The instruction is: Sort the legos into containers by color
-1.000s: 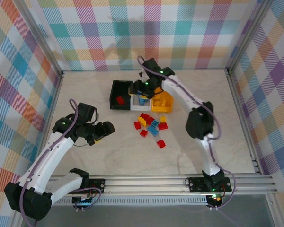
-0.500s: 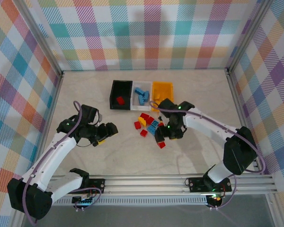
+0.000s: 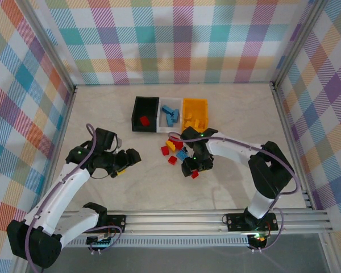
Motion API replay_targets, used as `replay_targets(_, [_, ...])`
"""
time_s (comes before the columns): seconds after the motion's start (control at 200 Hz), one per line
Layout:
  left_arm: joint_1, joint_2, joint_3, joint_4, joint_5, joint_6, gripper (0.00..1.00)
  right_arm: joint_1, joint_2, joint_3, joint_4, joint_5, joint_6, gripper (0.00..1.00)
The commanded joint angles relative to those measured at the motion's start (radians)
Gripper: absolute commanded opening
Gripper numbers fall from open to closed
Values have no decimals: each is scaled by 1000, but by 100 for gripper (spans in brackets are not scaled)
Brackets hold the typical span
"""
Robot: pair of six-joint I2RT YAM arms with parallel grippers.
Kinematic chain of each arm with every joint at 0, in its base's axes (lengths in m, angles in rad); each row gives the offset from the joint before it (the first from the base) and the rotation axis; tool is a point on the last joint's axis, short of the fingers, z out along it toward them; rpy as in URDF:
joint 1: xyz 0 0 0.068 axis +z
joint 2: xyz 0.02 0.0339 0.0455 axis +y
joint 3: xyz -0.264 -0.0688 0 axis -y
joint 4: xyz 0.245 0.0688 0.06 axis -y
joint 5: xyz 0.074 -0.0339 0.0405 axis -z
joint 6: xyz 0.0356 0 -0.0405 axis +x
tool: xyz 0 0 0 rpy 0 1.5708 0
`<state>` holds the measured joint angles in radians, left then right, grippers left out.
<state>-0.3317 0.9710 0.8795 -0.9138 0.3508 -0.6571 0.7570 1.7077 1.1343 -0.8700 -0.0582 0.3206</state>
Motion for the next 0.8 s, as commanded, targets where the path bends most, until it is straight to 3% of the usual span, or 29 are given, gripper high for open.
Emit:
replay_targets(0.0, [10,-13,-8,-25,2,-6,78,5,38,22,14,46,-19,67])
replay_targets(0.55, [10,19,-8,-15,5,2,79,4,166,67,51,65,-2,60])
replay_targets(0.795, [10,24,-1,-15,5,0,80,4,179,76,58,60,-2,46])
